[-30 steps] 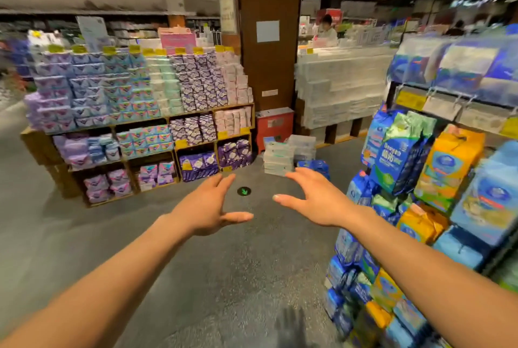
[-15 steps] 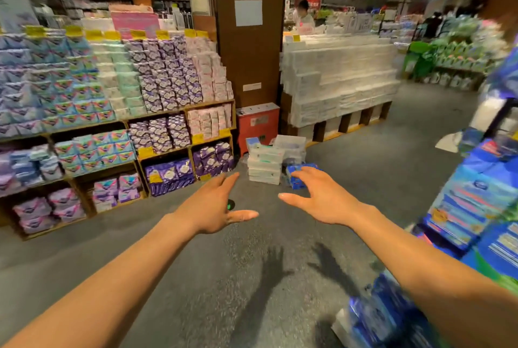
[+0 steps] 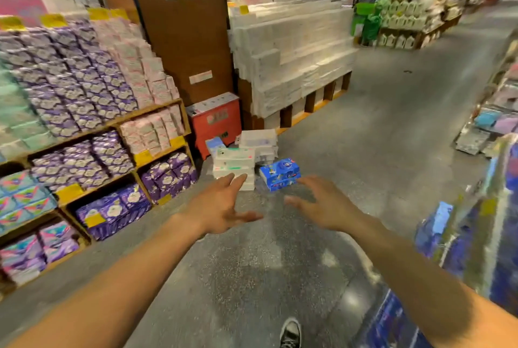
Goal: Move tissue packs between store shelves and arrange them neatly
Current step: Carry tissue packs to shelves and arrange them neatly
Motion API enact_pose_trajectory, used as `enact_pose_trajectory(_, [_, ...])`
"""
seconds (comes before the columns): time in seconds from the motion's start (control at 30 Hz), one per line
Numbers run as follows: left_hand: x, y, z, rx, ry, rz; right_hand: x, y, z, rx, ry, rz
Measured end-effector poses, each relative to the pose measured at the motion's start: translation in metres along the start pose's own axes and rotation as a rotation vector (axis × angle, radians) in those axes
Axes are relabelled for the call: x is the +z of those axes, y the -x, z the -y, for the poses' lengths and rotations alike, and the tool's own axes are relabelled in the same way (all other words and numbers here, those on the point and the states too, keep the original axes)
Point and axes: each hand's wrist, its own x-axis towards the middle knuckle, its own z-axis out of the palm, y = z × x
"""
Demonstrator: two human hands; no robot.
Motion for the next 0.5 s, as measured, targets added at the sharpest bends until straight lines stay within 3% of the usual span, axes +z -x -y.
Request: enact_pose_trajectory(0.5, [-0.057, -0.396, 0.078, 0.019, 0.11, 0.03, -0.079, -0.381, -0.11, 0.094, -0.041, 0.087])
